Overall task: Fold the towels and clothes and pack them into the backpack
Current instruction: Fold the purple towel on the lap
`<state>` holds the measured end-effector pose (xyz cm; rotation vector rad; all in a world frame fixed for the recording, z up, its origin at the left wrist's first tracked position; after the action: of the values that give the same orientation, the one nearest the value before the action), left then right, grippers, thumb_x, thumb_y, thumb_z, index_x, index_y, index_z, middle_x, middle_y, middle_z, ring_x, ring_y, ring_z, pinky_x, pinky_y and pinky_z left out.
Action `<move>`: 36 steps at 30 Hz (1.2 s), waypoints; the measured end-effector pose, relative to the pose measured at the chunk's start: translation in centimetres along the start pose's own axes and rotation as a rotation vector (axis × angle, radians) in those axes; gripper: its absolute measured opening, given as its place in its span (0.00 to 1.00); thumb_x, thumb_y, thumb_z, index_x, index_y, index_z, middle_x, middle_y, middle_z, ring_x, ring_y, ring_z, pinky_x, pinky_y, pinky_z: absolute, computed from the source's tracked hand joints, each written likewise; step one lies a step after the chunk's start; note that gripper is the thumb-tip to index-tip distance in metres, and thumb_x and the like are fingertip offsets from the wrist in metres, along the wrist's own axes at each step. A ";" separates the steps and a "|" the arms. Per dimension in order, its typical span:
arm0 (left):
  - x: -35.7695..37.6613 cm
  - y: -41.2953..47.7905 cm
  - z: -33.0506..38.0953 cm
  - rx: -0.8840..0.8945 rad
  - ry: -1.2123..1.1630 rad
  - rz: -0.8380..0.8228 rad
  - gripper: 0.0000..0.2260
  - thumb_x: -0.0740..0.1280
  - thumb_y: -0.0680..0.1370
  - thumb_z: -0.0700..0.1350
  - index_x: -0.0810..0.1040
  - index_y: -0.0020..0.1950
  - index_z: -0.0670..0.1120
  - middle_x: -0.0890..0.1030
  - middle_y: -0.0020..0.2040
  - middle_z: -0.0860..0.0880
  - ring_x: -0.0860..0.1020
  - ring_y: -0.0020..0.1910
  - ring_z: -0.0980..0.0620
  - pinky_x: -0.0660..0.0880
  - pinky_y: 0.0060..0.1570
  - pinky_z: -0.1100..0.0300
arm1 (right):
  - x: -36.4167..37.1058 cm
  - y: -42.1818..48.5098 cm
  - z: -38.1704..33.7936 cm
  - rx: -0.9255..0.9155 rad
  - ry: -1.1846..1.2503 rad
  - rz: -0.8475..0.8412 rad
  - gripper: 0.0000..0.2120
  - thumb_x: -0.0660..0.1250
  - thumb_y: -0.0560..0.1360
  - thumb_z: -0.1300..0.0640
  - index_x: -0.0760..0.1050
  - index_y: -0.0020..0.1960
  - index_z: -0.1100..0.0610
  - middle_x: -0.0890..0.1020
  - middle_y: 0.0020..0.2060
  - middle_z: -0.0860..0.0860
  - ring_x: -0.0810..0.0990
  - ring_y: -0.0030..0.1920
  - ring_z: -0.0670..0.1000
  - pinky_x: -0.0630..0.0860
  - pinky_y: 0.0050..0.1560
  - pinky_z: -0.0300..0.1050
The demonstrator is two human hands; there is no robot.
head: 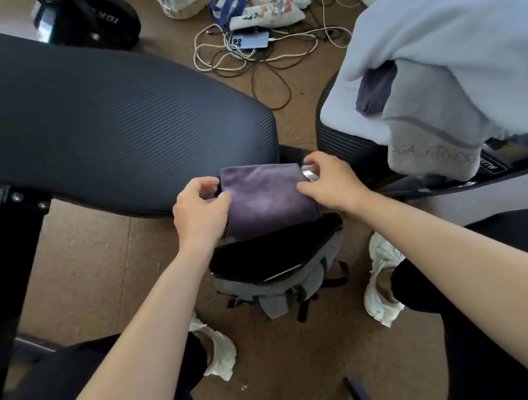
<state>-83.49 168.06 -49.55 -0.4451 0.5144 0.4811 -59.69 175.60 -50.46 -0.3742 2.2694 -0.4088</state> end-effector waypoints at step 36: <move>-0.8 -4.8 2.9 -0.097 -0.733 -0.719 0.20 0.73 0.71 0.33 0.79 0.62 0.41 0.87 0.53 0.45 0.85 0.55 0.50 0.81 0.51 0.59 | 0.3 -5.9 -1.3 0.230 0.979 -0.706 0.21 0.67 0.77 0.41 0.83 0.63 0.53 0.83 0.64 0.55 0.82 0.63 0.54 0.75 0.66 0.55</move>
<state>-80.51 165.43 -45.49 -0.4759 -0.3823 -0.0481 -60.06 170.32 -47.46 -1.0280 2.8921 -1.4572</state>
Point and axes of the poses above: each hand's wrist, its own y-axis towards the middle knuckle, its own x-axis out of the palm, z = x × y, the point moved 4 cm from there along y, towards the middle knuckle
